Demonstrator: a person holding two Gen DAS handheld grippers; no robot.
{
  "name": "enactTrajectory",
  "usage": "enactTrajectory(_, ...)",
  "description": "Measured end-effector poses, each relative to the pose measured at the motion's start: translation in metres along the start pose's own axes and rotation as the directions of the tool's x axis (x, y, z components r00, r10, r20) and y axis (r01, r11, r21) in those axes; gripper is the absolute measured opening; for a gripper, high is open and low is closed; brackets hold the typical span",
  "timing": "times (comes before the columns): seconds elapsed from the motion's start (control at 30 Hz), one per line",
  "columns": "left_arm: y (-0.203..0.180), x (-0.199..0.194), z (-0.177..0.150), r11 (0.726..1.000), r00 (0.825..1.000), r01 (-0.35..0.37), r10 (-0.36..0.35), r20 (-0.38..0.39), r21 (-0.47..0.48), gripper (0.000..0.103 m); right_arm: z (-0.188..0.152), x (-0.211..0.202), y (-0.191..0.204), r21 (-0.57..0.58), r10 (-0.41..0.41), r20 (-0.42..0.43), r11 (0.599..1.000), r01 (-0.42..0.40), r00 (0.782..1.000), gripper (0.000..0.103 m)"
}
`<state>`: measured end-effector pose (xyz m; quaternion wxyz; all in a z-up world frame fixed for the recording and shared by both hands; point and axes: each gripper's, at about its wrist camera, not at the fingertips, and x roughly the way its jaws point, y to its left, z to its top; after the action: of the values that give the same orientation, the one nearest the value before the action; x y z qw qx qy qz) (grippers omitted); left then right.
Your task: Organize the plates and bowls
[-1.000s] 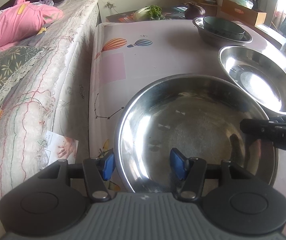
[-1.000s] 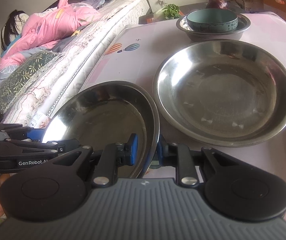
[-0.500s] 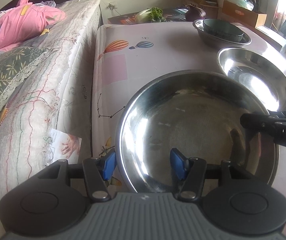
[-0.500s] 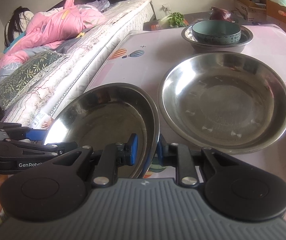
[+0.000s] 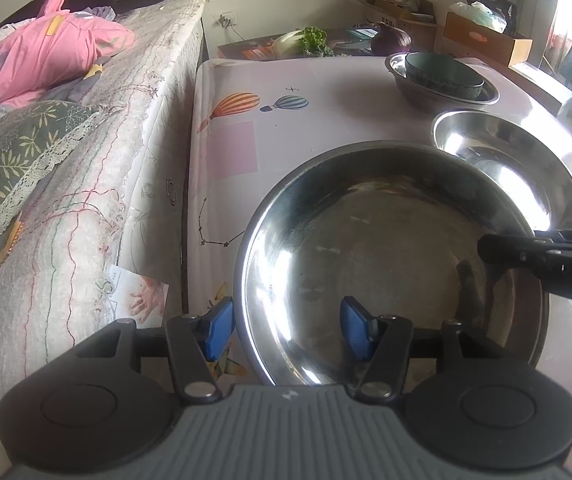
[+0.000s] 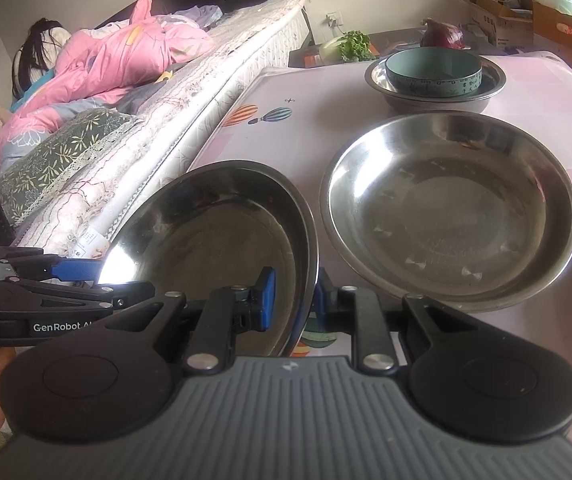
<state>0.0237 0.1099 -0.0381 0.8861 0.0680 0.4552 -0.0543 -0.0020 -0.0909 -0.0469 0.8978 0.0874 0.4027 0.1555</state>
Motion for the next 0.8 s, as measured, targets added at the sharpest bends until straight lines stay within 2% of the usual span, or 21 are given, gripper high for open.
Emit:
enactTrajectory(0.27, -0.002, -0.005, 0.005, 1.000, 1.000, 0.001, -0.001, 0.018, 0.005, 0.058, 0.002, -0.004, -0.002, 0.015, 0.012, 0.005, 1.000, -0.012, 1.000, 0.020)
enactTrajectory(0.3, -0.003, -0.006, 0.006, 1.000, 1.000, 0.008, -0.008, 0.021, 0.007, 0.054, 0.003, -0.006, -0.002, 0.018, 0.015, 0.007, 1.000, -0.015, 1.000, 0.020)
enactTrajectory(0.33, -0.004, -0.008, 0.007, 0.999, 0.999, 0.040, -0.041, 0.029, 0.011, 0.050, 0.003, -0.007, -0.003, 0.020, 0.017, 0.010, 1.000, -0.018, 1.000, 0.020)
enactTrajectory(0.4, -0.009, -0.012, 0.009, 0.995, 0.995, 0.096, -0.096, 0.035, 0.013, 0.049, 0.004, -0.008, -0.003, 0.034, 0.044, 0.010, 0.998, -0.044, 0.999, 0.019)
enactTrajectory(0.43, -0.015, -0.013, 0.010, 0.994, 0.994, 0.101, -0.102, 0.044, 0.031, 0.050, 0.005, -0.009, -0.003, 0.037, 0.052, 0.010, 0.998, -0.052, 0.999, 0.019)
enactTrajectory(0.53, -0.029, -0.015, 0.011, 0.995, 0.995, 0.069, -0.074, 0.070, 0.074, 0.050, 0.004, -0.008, 0.000, 0.017, 0.050, 0.009, 0.999, -0.050, 0.999, 0.018)
enactTrajectory(0.73, -0.015, -0.016, 0.008, 0.995, 0.992, 0.100, -0.101, 0.081, 0.017, 0.050, -0.004, -0.002, -0.008, 0.036, 0.024, -0.019, 0.999, -0.023, 1.000, 0.017)
enactTrajectory(0.8, -0.004, -0.017, 0.006, 0.995, 0.991, 0.101, -0.099, 0.084, -0.015, 0.057, -0.005, -0.003, -0.012, 0.046, 0.021, -0.020, 0.999, -0.020, 1.000, 0.017)
